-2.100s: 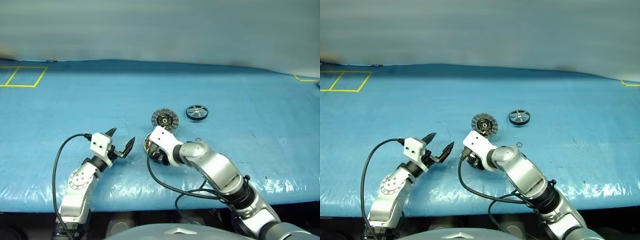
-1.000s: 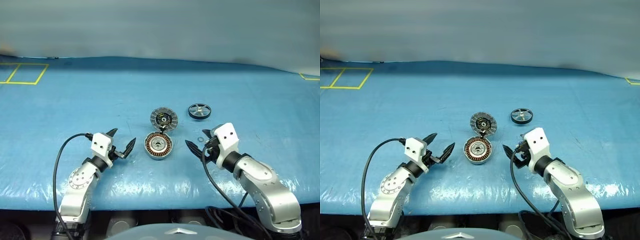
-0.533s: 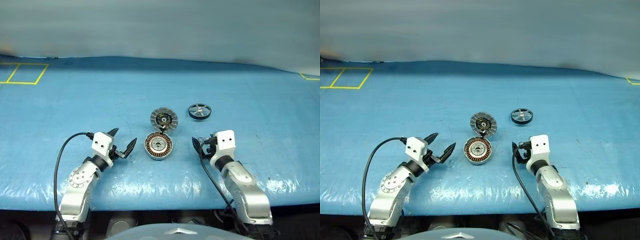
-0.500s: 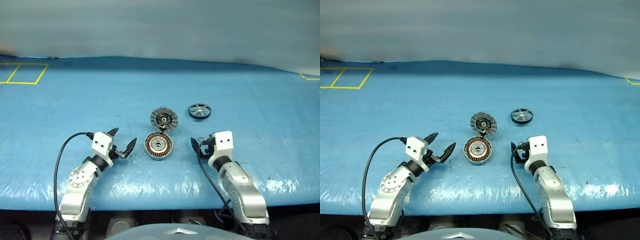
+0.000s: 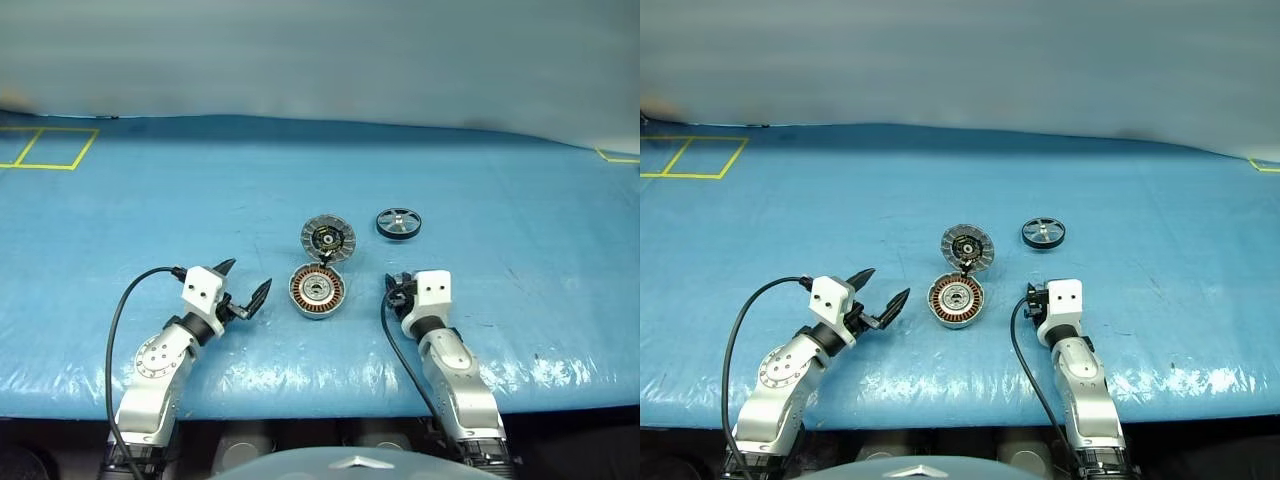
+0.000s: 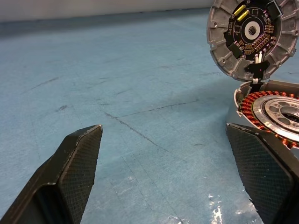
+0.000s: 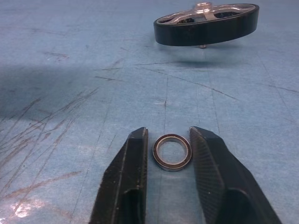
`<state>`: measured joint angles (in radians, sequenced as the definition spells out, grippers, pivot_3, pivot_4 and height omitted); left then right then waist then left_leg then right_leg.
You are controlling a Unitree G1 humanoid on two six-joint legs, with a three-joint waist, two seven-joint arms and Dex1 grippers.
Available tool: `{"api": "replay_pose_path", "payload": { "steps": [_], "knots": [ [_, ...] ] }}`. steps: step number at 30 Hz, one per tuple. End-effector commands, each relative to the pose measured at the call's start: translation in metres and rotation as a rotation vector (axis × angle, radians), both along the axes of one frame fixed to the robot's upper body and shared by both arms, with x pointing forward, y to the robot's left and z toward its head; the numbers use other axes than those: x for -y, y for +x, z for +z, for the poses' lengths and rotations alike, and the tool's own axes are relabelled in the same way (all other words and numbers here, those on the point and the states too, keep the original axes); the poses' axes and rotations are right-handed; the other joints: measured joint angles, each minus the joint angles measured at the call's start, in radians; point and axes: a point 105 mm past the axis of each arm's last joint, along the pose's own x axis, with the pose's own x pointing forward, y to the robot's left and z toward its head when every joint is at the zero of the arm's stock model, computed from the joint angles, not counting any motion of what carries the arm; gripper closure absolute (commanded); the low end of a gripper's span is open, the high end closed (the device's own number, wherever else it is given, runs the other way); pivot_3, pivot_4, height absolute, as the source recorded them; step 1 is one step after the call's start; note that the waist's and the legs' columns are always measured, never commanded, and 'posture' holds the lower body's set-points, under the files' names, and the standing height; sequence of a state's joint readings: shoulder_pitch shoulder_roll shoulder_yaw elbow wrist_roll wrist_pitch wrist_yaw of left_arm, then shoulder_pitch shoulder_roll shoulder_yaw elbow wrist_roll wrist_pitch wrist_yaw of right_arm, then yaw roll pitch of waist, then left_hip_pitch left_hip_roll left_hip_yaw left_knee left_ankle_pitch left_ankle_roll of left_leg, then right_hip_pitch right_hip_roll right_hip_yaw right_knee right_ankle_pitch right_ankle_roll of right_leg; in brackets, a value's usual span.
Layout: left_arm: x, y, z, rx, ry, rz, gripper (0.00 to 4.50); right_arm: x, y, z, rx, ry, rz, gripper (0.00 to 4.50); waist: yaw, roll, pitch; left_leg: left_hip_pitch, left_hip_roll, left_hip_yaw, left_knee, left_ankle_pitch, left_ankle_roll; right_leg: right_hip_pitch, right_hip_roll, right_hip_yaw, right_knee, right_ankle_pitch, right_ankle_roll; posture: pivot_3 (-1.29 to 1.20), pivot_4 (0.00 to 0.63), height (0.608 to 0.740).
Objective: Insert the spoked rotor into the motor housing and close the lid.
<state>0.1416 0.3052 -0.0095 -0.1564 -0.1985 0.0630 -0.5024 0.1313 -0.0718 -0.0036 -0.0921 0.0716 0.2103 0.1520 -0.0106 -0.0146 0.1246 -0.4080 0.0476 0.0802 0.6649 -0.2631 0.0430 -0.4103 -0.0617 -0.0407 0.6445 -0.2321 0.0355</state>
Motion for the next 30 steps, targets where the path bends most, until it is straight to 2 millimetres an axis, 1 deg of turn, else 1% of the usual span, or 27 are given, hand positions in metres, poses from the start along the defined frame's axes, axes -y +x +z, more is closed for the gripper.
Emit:
{"api": "replay_pose_path", "payload": {
  "steps": [1,3,6,8,11,12,13,14,17,19,22,23,28,30],
  "knots": [
    [0.001,0.0,0.011,0.041,-0.002,-0.007,0.0,-0.007,-0.021,-0.019,-0.115,0.018,0.04,3.85,0.001,-0.001,-0.001,0.0,0.0,-0.001,0.0,0.0,0.0,0.0,0.0,0.0,0.0,0.0,-0.001,0.0,0.15,0.74],
    [0.0,-0.001,0.011,0.04,-0.002,-0.005,0.0,-0.012,-0.028,-0.012,-0.114,0.013,0.09,3.85,0.001,0.0,-0.001,0.0,0.0,-0.001,-0.001,0.0,0.0,0.0,0.0,0.0,0.0,-0.001,-0.001,0.0,0.15,0.74],
    [0.001,-0.001,0.01,0.036,0.003,-0.013,0.0,-0.022,-0.041,0.004,-0.103,-0.071,0.248,3.85,0.0,0.0,-0.001,-0.001,0.0,-0.001,-0.001,0.0,0.0,0.0,-0.001,0.0,0.0,-0.001,-0.002,0.0,0.15,0.74],
    [0.002,-0.001,0.009,0.038,0.003,-0.017,0.0,-0.026,-0.046,0.015,-0.102,-0.09,0.323,3.85,-0.001,0.0,-0.001,-0.001,0.0,0.0,-0.001,0.0,0.0,0.0,-0.001,0.0,0.0,-0.001,-0.002,0.0,0.15,0.74],
    [0.005,0.0,0.009,0.042,0.01,-0.029,0.0,-0.038,-0.047,0.045,-0.032,-0.097,0.453,3.85,0.0,0.001,0.0,-0.001,0.0,0.0,0.0,0.0,0.0,-0.001,-0.001,-0.001,0.0,-0.001,-0.001,0.0,0.15,0.74],
    [0.007,0.001,0.008,0.049,0.016,-0.037,0.0,-0.046,-0.045,0.059,0.008,-0.095,0.508,3.85,0.0,0.002,0.001,-0.001,0.0,0.0,0.0,0.0,0.0,-0.001,0.0,-0.001,0.0,-0.001,-0.001,0.0,0.15,0.74],
    [0.009,0.001,0.008,0.056,0.017,-0.044,0.0,-0.051,-0.044,0.068,0.037,-0.099,0.551,3.85,0.0,0.002,0.001,-0.001,0.0,0.0,0.001,0.0,0.0,-0.001,0.0,-0.001,0.0,-0.001,-0.001,0.0,0.15,0.74],
    [0.01,0.001,0.009,0.063,0.02,-0.048,0.0,-0.056,-0.043,0.077,0.064,-0.102,0.583,3.85,-0.001,0.002,0.001,-0.001,0.0,0.0,0.001,0.0,0.0,-0.001,0.0,-0.001,0.0,0.0,-0.001,0.0,0.15,0.74],
    [0.014,-0.002,0.01,0.087,0.025,-0.068,0.0,-0.069,-0.038,0.092,0.1,-0.082,0.638,3.85,0.002,0.001,0.001,-0.002,0.0,0.0,0.001,0.0,0.0,-0.001,0.0,-0.001,0.0,0.001,-0.001,0.0,0.15,0.74],
    [0.016,-0.004,0.009,0.097,0.029,-0.088,0.0,-0.076,-0.037,0.097,0.108,-0.075,0.661,3.85,0.004,0.001,0.001,-0.002,0.0,-0.001,0.001,0.0,0.0,-0.001,0.0,-0.001,0.0,0.001,-0.001,0.0,0.15,0.74],
    [0.023,-0.014,0.007,0.069,-0.017,-0.184,0.0,-0.093,-0.034,0.1,0.106,-0.036,0.702,3.85,0.005,0.002,0.001,-0.004,-0.001,-0.001,0.0,0.0,0.001,-0.003,0.0,-0.001,0.0,0.001,-0.001,0.0,0.15,0.74],
    [0.025,-0.018,0.006,0.072,-0.002,-0.213,0.0,-0.099,-0.033,0.101,0.104,-0.011,0.717,3.85,0.004,0.002,0.001,-0.004,-0.001,-0.001,0.0,0.0,0.001,-0.003,0.0,-0.001,0.0,0.001,-0.001,0.0,0.15,0.74],
    [0.032,-0.032,-0.004,0.029,0.029,-0.321,0.0,-0.118,-0.027,0.094,0.078,0.004,0.744,3.85,0.001,0.002,0.001,-0.004,-0.001,-0.001,0.001,0.0,0.001,-0.002,0.0,-0.001,0.0,0.001,-0.001,0.0,0.15,0.74],
    [0.033,-0.035,-0.007,0.028,0.041,-0.339,0.0,-0.121,-0.025,0.091,0.072,0.003,0.751,3.85,0.001,0.002,0.001,-0.004,-0.001,-0.001,0.001,0.0,0.001,-0.002,0.0,-0.001,0.0,0.001,-0.001,0.0,0.15,0.74]
  ]
}}
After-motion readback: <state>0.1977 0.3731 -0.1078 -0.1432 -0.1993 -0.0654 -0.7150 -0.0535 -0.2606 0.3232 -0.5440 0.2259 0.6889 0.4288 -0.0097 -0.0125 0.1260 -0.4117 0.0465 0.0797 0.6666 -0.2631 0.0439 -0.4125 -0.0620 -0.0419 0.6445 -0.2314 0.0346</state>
